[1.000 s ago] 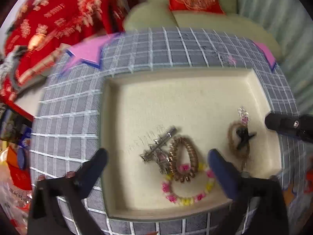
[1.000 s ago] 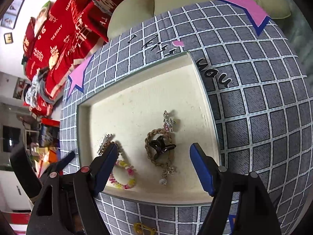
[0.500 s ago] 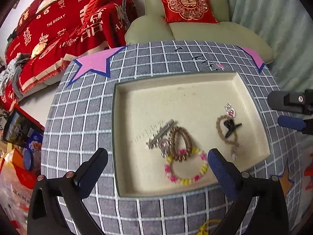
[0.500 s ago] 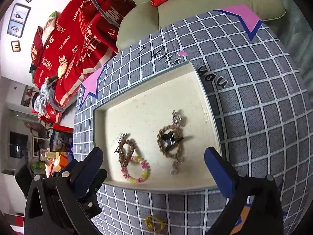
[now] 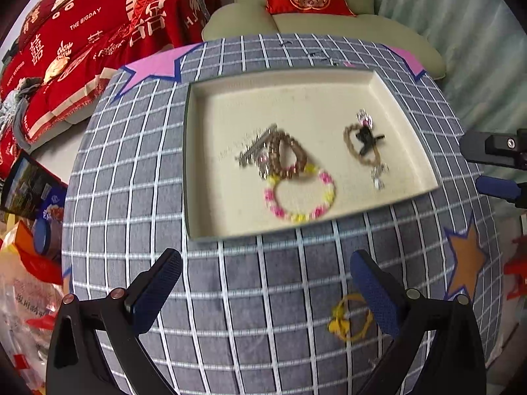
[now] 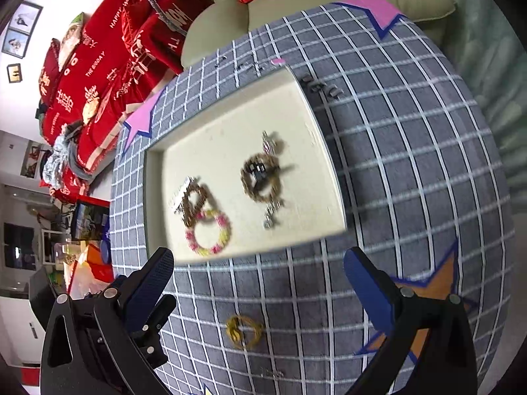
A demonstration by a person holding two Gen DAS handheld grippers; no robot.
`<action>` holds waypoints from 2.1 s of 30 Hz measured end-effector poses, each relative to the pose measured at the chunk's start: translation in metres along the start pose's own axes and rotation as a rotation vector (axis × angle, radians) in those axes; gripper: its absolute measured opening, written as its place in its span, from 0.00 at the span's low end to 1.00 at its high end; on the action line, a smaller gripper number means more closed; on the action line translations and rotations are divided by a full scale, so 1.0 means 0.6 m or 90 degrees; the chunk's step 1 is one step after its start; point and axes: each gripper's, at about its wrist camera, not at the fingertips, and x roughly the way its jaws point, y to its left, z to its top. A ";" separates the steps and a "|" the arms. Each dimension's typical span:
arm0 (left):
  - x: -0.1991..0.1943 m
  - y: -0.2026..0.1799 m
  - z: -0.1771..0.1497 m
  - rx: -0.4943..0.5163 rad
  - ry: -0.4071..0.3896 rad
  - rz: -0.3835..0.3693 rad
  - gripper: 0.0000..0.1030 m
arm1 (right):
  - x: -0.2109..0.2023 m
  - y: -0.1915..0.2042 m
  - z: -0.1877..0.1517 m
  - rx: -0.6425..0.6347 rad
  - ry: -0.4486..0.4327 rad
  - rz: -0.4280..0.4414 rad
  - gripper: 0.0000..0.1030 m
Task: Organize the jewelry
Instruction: 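Move both open grippers back over the yellow hair tie and silver chain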
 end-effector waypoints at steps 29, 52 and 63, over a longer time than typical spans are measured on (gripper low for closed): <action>0.035 0.013 -0.108 0.012 0.083 -0.048 1.00 | 0.021 -0.024 -0.237 -0.048 0.082 -0.118 1.00; 0.096 -0.123 -0.089 0.146 0.059 -0.082 0.86 | 0.063 -0.027 -0.341 -0.062 0.067 -0.141 0.96; 0.095 -0.134 -0.083 0.163 0.027 -0.064 0.36 | 0.088 -0.008 -0.342 -0.071 0.055 -0.152 0.83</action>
